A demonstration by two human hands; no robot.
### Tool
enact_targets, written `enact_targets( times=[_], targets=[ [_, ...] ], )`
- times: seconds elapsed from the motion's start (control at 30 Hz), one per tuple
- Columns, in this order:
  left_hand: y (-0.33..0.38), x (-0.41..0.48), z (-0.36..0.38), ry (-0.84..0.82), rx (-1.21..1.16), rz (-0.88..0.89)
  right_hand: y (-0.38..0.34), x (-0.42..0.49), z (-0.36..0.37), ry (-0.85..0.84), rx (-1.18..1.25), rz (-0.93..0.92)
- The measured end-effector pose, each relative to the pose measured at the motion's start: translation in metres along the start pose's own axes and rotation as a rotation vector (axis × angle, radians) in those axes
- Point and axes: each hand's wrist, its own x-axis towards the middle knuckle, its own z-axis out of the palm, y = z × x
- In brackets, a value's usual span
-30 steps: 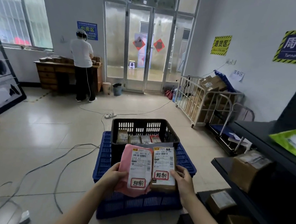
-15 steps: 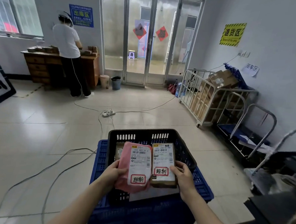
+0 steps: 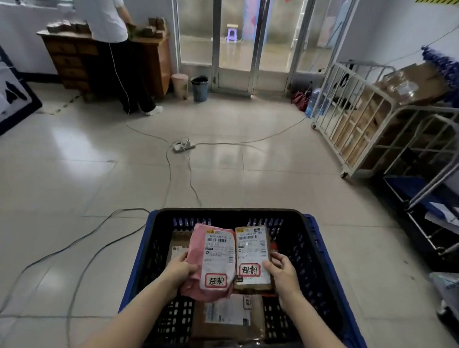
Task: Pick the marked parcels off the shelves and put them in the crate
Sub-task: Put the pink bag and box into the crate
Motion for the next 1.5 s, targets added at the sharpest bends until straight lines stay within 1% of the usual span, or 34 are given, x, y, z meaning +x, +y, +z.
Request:
enact_targets(
  times=[0.1, 0.27, 0.4, 0.5, 0.53, 0.57, 0.63, 0.7, 0.77, 0.83, 0.93, 1.0, 1.1, 1.2, 1.33, 1.4, 1.5],
  targets=[
    [-0.003, 0.035, 0.015, 0.074, 0.051, -0.082, 0.018, 0.048, 0.002, 0.005, -0.05, 0.082],
    [-0.013, 0.089, 0.031, 0.174, 0.027, -0.233, 0.044, 0.106, 0.004, -0.007, -0.095, 0.224],
    [-0.014, 0.122, 0.041, 0.262, 0.138, -0.269, 0.054, 0.141, 0.006, 0.001, -0.138, 0.261],
    [-0.017, 0.142, 0.048, 0.299, 0.151, -0.283, 0.063, 0.155, 0.003, -0.031, -0.163, 0.286],
    [-0.018, 0.146, 0.05, 0.319, 0.19, -0.275, 0.067, 0.156, 0.0, -0.036, -0.164, 0.295],
    [-0.021, 0.15, 0.051, 0.343, 0.293, -0.253, 0.072, 0.157, -0.002, -0.038, -0.16, 0.307],
    [-0.028, 0.157, 0.05, 0.37, 0.598, -0.201, 0.08, 0.156, -0.006, -0.04, -0.148, 0.335],
    [-0.036, 0.161, 0.045, 0.351, 0.835, -0.154, 0.084, 0.154, -0.006, -0.058, -0.151, 0.344],
    [-0.043, 0.165, 0.038, 0.329, 0.953, -0.131, 0.084, 0.153, 0.0, -0.099, -0.184, 0.328],
    [-0.047, 0.168, 0.033, 0.338, 0.997, -0.116, 0.083, 0.154, 0.007, -0.113, -0.235, 0.305],
    [-0.045, 0.167, 0.034, 0.364, 0.908, -0.091, 0.08, 0.156, 0.015, -0.089, -0.315, 0.278],
    [-0.043, 0.166, 0.036, 0.313, 0.873, -0.081, 0.08, 0.155, 0.015, -0.073, -0.352, 0.267],
    [-0.037, 0.162, 0.038, 0.296, 0.861, -0.093, 0.077, 0.15, 0.012, -0.058, -0.429, 0.215],
    [-0.033, 0.153, 0.04, 0.237, 0.936, -0.025, 0.068, 0.142, 0.01, -0.044, -0.542, 0.125],
    [-0.028, 0.131, 0.042, 0.155, 1.015, 0.075, 0.052, 0.122, 0.005, -0.052, -0.631, 0.041],
    [-0.026, 0.121, 0.042, 0.127, 1.104, 0.11, 0.044, 0.108, 0.001, -0.072, -0.721, -0.034],
    [-0.021, 0.106, 0.04, 0.076, 1.299, 0.181, 0.034, 0.085, -0.004, -0.082, -0.914, -0.137]
  ],
)
